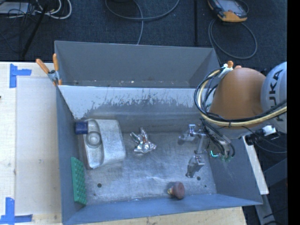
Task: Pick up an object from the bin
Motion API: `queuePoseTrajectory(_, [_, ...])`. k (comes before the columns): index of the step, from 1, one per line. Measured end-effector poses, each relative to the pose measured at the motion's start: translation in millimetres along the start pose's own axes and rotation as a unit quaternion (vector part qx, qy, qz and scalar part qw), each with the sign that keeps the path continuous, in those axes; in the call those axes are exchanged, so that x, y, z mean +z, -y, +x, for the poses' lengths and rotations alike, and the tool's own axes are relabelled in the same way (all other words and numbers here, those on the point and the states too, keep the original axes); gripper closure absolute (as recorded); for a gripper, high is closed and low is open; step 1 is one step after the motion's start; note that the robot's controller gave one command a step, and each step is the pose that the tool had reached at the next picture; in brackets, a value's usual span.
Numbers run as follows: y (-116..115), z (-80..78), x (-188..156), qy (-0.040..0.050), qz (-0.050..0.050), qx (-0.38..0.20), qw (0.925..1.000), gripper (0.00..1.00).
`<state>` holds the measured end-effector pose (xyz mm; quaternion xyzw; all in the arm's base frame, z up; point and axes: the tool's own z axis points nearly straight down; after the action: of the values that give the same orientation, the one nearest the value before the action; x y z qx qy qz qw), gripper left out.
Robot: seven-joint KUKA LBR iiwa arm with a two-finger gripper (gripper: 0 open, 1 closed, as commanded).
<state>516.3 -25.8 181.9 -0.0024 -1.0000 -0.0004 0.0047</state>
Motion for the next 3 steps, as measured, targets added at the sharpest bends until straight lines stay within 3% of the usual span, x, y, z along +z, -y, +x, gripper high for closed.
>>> queuePoseTrajectory(1, [23.3, -24.3, 26.8, 0.0041, 0.001, -0.214, 0.9769, 0.0])
queuePoseTrajectory(2, [-1.3, 43.1, 94.9, 0.0106, 0.002, -0.266, 0.9638, 0.0])
queuePoseTrajectory(3, [-1.3, 45.6, 95.5, 0.0044, 0.001, -0.267, 0.9636, 1.0])
